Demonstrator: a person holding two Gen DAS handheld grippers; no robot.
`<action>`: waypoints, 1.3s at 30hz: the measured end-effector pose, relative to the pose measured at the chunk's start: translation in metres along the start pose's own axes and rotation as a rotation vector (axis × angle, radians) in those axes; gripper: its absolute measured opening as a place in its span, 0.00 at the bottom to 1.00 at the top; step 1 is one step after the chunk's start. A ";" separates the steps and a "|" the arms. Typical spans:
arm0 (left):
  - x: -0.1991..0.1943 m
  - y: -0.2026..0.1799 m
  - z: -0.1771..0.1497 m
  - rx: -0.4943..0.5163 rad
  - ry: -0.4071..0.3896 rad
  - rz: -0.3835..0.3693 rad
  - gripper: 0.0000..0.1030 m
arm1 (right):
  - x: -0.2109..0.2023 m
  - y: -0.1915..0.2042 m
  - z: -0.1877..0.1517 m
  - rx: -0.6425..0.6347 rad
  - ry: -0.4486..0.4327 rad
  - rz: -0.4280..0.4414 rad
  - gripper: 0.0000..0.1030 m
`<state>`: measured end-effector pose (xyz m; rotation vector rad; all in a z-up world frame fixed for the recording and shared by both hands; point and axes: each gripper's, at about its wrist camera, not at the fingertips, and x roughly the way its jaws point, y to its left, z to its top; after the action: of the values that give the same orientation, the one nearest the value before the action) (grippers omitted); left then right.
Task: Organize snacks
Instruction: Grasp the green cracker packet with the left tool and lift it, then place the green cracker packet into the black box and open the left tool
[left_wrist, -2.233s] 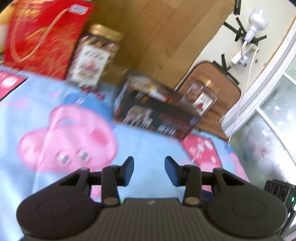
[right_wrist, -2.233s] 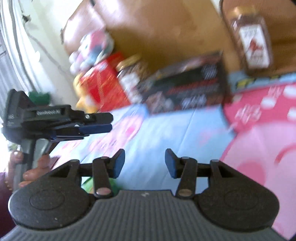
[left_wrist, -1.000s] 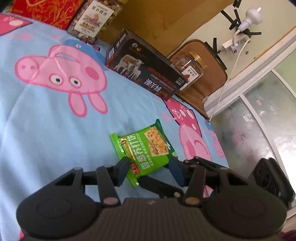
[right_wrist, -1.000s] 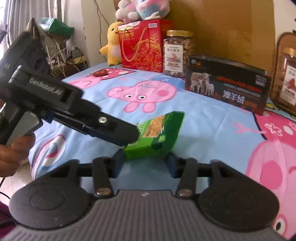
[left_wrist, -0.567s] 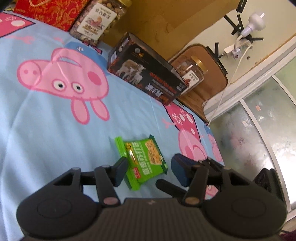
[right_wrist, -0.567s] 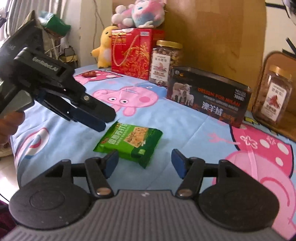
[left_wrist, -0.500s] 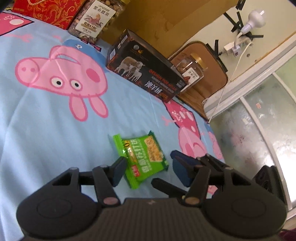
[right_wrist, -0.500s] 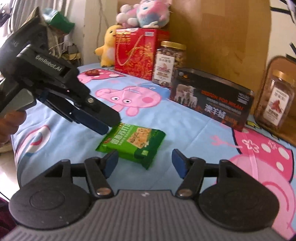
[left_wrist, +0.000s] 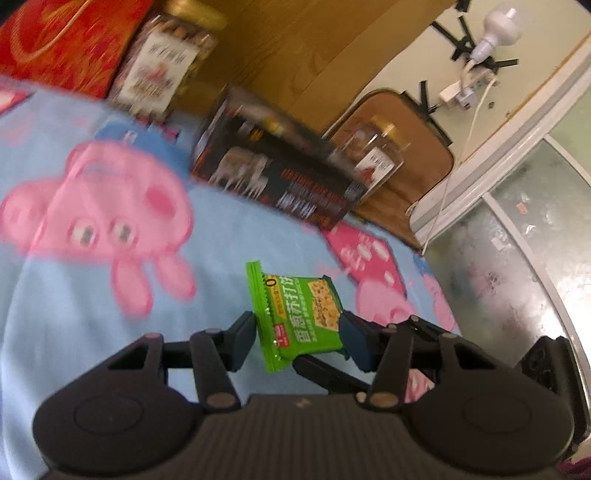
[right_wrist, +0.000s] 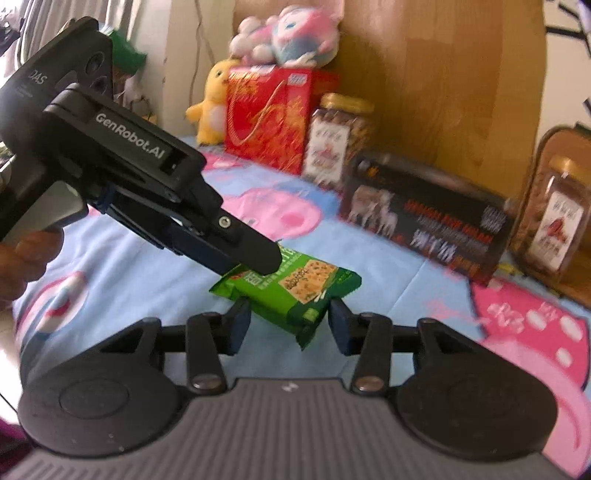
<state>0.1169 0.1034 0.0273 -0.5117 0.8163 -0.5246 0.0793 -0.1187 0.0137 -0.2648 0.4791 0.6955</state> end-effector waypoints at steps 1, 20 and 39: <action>0.002 -0.004 0.011 0.016 -0.013 -0.007 0.48 | 0.000 -0.004 0.005 0.000 -0.019 -0.015 0.47; 0.111 -0.002 0.142 0.079 -0.144 0.087 0.48 | 0.082 -0.111 0.076 0.129 -0.142 -0.231 0.59; 0.034 -0.047 0.055 0.249 -0.149 0.227 0.84 | 0.005 -0.078 0.022 0.550 -0.127 -0.223 0.59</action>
<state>0.1688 0.0591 0.0698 -0.2221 0.6462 -0.3666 0.1420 -0.1654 0.0365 0.2408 0.4920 0.3405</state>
